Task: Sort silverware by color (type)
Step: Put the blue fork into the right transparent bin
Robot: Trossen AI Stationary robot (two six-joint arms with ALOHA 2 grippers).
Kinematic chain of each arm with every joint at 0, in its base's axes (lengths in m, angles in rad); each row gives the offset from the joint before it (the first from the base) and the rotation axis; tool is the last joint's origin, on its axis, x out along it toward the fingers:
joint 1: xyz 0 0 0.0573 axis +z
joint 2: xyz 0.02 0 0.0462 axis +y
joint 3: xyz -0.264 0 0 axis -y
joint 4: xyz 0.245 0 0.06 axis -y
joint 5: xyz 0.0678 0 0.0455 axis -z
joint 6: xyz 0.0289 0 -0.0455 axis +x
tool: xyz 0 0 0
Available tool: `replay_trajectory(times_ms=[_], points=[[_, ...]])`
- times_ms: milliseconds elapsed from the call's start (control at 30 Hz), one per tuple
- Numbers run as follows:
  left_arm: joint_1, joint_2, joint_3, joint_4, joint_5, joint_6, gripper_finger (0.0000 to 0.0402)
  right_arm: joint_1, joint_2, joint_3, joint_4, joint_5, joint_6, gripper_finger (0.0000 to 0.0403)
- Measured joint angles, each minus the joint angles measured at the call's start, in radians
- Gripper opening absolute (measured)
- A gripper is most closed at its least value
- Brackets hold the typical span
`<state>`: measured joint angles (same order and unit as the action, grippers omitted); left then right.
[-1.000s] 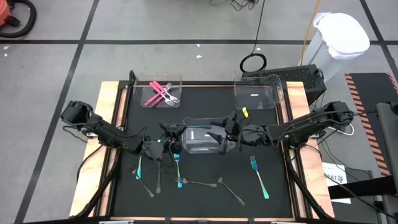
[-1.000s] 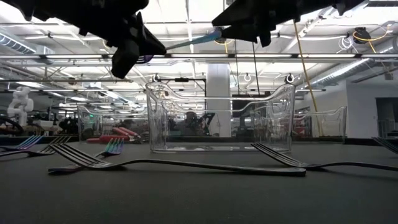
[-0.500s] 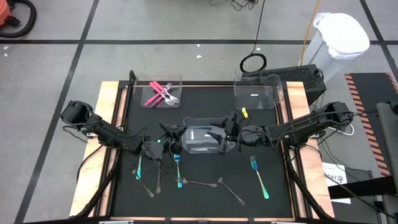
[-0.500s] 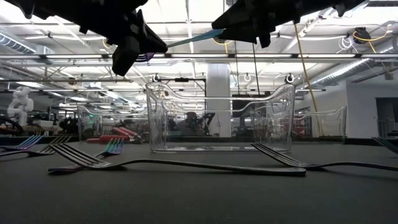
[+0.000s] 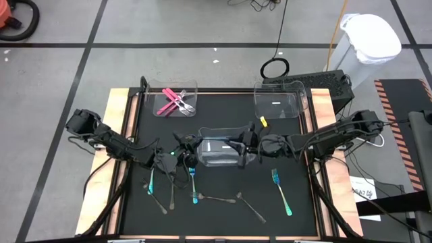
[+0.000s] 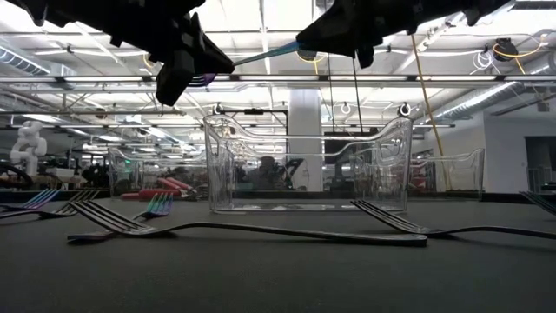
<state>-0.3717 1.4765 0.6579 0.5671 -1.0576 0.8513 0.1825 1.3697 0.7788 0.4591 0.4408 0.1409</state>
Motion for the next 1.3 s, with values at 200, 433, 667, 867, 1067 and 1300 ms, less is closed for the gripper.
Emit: replay_trajectory(times_ms=[200,433,667,867,1067,1300], points=[[0.001,0.0,0.0,-0.002,0.008,0.001,0.0011,0.0,0.0,0.0,0.0,-0.007,-0.022,0.0008],[0.0,0.0,0.0,-0.002,0.01,0.0,0.0012,0.0,0.0,0.0,0.0,-0.006,-0.023,0.0006],[0.001,0.0,0.0,0.003,0.01,-0.005,0.0093,0.0,0.0,0.0,-0.011,-0.001,-0.028,0.0005],[0.001,0.0,0.0,0.003,0.006,-0.051,0.019,0.0,0.0,0.0,-0.012,0.0,-0.034,0.0005],[-0.006,0.0,0.0,0.02,-0.021,-0.094,0.0231,0.0,-0.034,0.0,-0.032,0.005,-0.049,0.0004],[-0.037,-0.022,-0.001,0.085,-0.041,-0.09,0.0233,0.008,-0.143,0.0,-0.141,0.006,-0.052,0.0004]])
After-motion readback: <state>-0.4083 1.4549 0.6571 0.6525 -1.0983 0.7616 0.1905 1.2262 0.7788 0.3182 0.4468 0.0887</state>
